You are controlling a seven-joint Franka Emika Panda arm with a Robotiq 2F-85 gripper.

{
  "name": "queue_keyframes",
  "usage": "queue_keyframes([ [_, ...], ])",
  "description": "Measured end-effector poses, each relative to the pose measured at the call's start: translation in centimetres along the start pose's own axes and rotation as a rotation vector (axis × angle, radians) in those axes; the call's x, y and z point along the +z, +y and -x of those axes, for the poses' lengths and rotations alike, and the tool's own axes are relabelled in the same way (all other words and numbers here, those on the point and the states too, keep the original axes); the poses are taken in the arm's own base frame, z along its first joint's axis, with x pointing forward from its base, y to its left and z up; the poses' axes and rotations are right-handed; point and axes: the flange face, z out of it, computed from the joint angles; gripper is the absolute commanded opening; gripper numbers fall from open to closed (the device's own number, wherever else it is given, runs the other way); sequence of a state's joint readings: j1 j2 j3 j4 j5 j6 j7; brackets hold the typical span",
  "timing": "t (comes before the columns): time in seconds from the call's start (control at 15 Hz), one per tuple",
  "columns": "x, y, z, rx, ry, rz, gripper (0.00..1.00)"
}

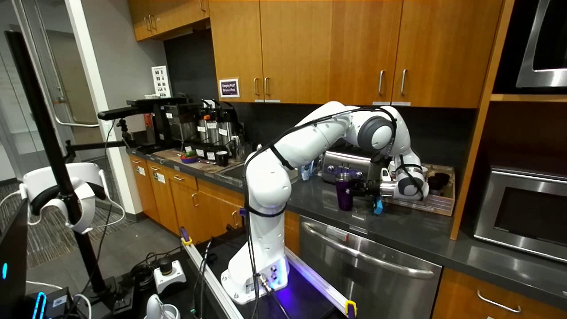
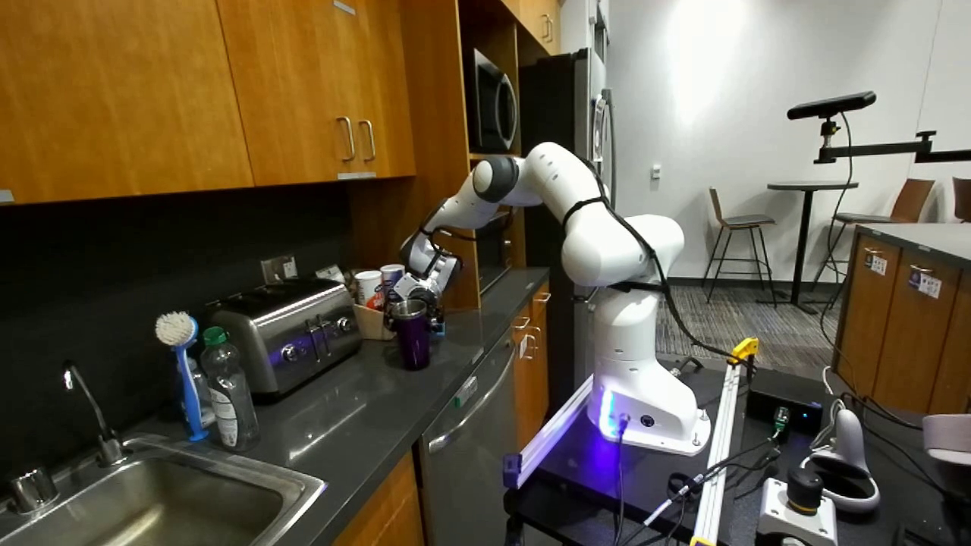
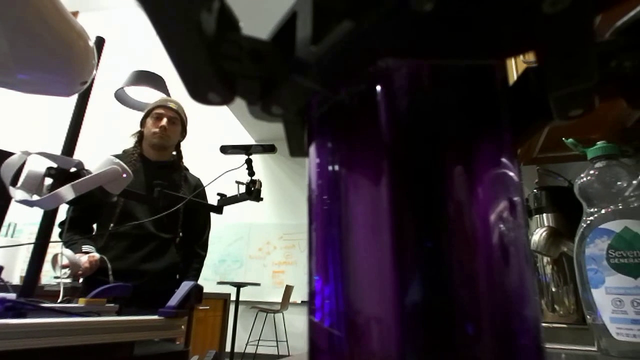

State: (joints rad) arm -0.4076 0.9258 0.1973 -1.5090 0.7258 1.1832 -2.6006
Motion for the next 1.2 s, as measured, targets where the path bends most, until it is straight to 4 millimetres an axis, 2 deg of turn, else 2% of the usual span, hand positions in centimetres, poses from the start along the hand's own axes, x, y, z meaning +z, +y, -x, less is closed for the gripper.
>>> queue_keyframes([
  [0.13, -0.1, 0.18, 0.15, 0.003, 0.015, 0.008, 0.64],
  [0.2, -0.12, 0.29, 0.2, 0.004, 0.021, 0.009, 0.88],
  [0.27, -0.13, 0.4, 0.22, 0.004, 0.024, 0.01, 0.89],
  [1.2, -0.03, 0.31, 0.6, 0.009, 0.027, 0.011, 0.89],
])
